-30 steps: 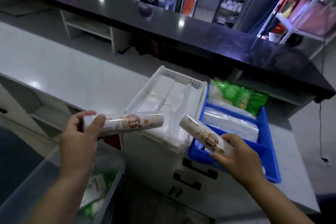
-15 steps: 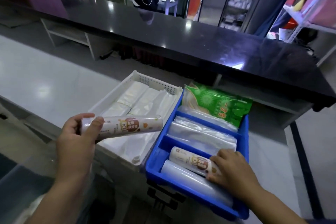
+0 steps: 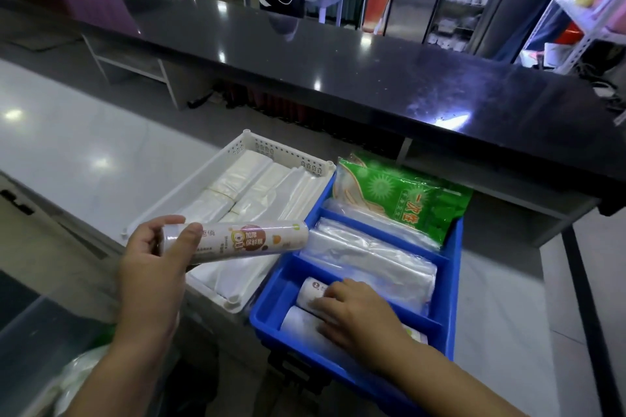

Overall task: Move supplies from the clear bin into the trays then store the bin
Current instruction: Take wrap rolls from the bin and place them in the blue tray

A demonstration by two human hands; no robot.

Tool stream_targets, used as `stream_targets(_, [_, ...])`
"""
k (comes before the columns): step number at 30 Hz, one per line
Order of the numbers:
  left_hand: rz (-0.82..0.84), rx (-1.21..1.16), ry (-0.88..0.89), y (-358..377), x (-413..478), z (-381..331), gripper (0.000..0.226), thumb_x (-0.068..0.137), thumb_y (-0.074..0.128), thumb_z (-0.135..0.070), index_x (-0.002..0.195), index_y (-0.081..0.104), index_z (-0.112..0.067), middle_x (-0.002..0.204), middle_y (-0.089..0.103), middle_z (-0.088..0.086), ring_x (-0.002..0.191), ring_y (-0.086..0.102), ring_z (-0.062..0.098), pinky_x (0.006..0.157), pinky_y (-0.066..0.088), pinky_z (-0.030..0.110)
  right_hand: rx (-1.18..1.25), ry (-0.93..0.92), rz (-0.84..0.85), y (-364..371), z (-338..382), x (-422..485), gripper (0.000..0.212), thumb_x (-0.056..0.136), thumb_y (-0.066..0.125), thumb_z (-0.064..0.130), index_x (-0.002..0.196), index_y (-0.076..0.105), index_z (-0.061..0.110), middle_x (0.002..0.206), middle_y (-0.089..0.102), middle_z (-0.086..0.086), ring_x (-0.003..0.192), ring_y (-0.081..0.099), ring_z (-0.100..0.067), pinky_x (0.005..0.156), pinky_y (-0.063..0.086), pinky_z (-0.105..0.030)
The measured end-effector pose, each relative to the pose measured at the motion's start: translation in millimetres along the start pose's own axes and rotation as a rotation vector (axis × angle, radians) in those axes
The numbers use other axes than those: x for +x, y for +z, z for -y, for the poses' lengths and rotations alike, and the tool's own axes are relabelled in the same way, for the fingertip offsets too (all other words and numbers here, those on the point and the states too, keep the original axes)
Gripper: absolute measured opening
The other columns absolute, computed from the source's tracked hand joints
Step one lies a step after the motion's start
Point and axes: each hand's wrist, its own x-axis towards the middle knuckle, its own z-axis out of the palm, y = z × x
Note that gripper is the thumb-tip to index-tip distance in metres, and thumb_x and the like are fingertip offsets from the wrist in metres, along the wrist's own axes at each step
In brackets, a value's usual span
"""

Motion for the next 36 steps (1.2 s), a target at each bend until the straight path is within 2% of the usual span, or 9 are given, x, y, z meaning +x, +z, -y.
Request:
stream_targets(5, [0.046,0.005,-0.018,-5,7,-5,0.012,0.080,0.069,-0.022,0.082,0.065,-0.033,0.095,0.065,0.007,0.083,0.068,0.019,0.058,0.056,0.018,-0.012,-0.056,0.131,12,12,39,0.040,0.087,0.051,0.047,0.123,0.054,0.029,0.113,0.053,-0.005,0.097,0.045,-0.023,0.081,0.034,-0.035])
stream_targets(12, [0.157,0.035,-0.072,-16,12,-18,0.013,0.080,0.068,-0.023,0.088,0.064,-0.033,0.101,0.064,0.008,0.086,0.069,0.021,0.059,0.057,0.020,-0.057,-0.005,0.179,-4,20,48,0.036,0.081,0.058,0.050,0.101,0.063,0.022,0.114,0.051,-0.005,0.102,0.044,-0.024,0.085,0.038,-0.035])
stream_targets(16, [0.208,0.038,-0.081,-15,19,-21,0.013,0.080,0.068,-0.022,0.086,0.063,-0.033,0.100,0.064,0.006,0.087,0.068,0.021,0.058,0.057,0.020,0.269,0.195,0.052,-21,18,30,0.030,0.069,0.069,0.050,0.085,0.055,0.029,0.117,0.051,0.007,0.103,0.050,-0.013,0.086,0.045,-0.032])
stream_targets(21, [0.387,0.090,-0.130,0,19,-18,0.012,0.081,0.067,-0.022,0.089,0.061,-0.030,0.096,0.065,0.003,0.082,0.069,0.017,0.057,0.056,0.019,0.537,0.410,-0.228,-42,16,-8,0.045,0.061,0.078,0.031,0.095,0.051,0.042,0.104,0.059,0.018,0.097,0.056,0.000,0.085,0.050,-0.028])
stream_targets(25, [0.647,0.166,-0.168,20,10,-11,0.018,0.079,0.069,-0.014,0.086,0.061,-0.029,0.094,0.064,0.003,0.077,0.068,0.012,0.057,0.056,0.020,0.634,0.531,-0.542,-68,18,-33,0.069,0.061,0.085,0.016,0.110,0.047,0.048,0.104,0.062,0.020,0.096,0.059,0.008,0.073,0.051,-0.010])
stream_targets(27, [0.773,0.202,-0.168,30,0,-6,0.020,0.077,0.070,-0.012,0.085,0.060,-0.027,0.088,0.064,0.002,0.073,0.067,0.004,0.056,0.056,0.019,0.705,0.554,-0.661,-86,19,-43,0.066,0.063,0.077,0.025,0.113,0.043,0.051,0.107,0.060,0.024,0.098,0.058,0.010,0.067,0.051,-0.007])
stream_targets(30, [0.913,0.300,-0.094,44,-15,7,0.024,0.073,0.075,-0.012,0.083,0.056,-0.023,0.080,0.062,0.000,0.066,0.062,-0.001,0.055,0.048,0.010,0.744,0.584,-0.769,-106,22,-55,0.067,0.063,0.068,0.036,0.121,0.037,0.050,0.112,0.058,0.025,0.099,0.058,0.007,0.069,0.053,-0.009])
stream_targets(32, [1.031,0.420,-0.045,50,-23,17,0.029,0.070,0.077,-0.019,0.083,0.053,-0.026,0.084,0.058,-0.002,0.069,0.058,0.003,0.055,0.042,0.006,0.729,0.598,-0.807,-112,26,-60,0.067,0.066,0.065,0.036,0.124,0.034,0.051,0.115,0.056,0.027,0.101,0.057,0.007,0.071,0.051,-0.008])
stream_targets(36, [1.275,0.740,0.101,55,-27,30,0.036,0.060,0.076,-0.039,0.079,0.046,-0.037,0.095,0.053,-0.014,0.082,0.054,0.001,0.063,0.039,0.011,0.676,0.638,-0.900,-112,33,-72,0.061,0.077,0.064,0.025,0.123,0.034,0.053,0.111,0.052,0.041,0.104,0.053,0.012,0.069,0.047,-0.002])
